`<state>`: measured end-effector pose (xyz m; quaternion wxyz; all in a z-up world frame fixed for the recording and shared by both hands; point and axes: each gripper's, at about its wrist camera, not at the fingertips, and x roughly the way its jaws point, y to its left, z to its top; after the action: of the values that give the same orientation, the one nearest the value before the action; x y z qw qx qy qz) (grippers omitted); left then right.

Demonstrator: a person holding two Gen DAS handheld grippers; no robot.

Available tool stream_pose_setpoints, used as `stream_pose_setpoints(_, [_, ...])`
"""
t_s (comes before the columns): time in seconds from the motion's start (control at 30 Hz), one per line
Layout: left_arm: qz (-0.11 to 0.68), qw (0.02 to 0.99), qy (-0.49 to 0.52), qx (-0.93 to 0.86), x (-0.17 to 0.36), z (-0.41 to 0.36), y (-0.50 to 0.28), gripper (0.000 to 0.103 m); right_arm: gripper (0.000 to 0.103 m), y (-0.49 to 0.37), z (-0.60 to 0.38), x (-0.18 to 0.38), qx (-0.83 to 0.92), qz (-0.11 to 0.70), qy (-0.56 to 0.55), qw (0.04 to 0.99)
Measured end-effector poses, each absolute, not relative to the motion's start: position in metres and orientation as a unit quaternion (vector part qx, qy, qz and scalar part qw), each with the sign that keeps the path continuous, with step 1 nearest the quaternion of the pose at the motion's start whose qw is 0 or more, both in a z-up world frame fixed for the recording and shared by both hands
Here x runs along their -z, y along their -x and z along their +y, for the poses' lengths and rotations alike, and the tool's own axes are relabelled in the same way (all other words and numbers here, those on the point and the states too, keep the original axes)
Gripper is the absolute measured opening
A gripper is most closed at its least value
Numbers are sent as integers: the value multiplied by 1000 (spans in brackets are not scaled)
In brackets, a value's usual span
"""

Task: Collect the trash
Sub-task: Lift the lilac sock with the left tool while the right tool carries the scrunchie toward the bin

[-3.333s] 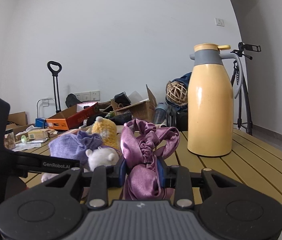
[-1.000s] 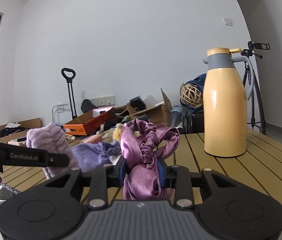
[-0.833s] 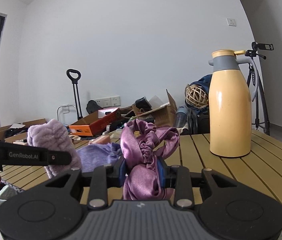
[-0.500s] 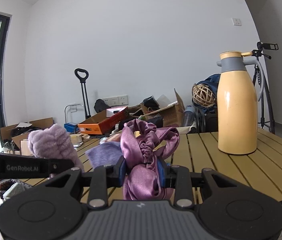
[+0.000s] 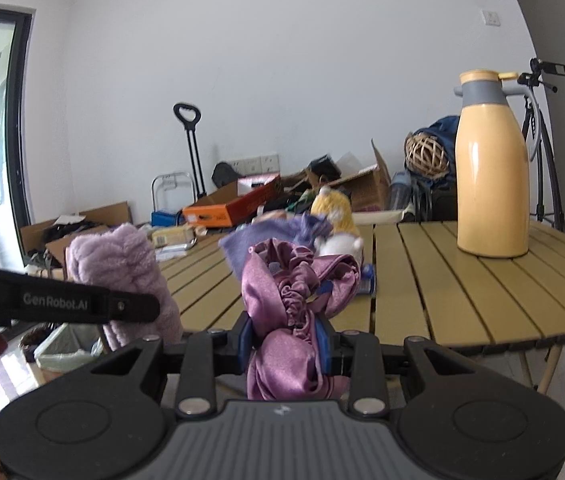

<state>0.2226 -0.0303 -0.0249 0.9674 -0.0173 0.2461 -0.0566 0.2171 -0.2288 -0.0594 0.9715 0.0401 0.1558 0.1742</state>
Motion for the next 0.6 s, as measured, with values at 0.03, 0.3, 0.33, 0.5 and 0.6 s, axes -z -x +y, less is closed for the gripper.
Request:
stream_pose_setpoints(0.03, [248,967,16,56,26,-29,-220,26,31,-215,-228,61,-176,160,-39,971])
stream_pose_setpoints(0.3, [277,959,13,52,41,-23,-200,26,31,-194,-225,77,-179,197,-33,963])
stream_pose_setpoints(0.33, [282,958,12,51,44,-23,-198,26,31,-192,-225,79,-179,202,-33,962])
stream_pose_setpoints(0.5, [319,947,8,46,64,-23,-192,26,31,-183,-224,91,-180,230,-34,956])
stream_pose_setpoints(0.6, [345,938,6,44,79,-22,-190,26,31,-179,-223,97,-179,246,-32,952])
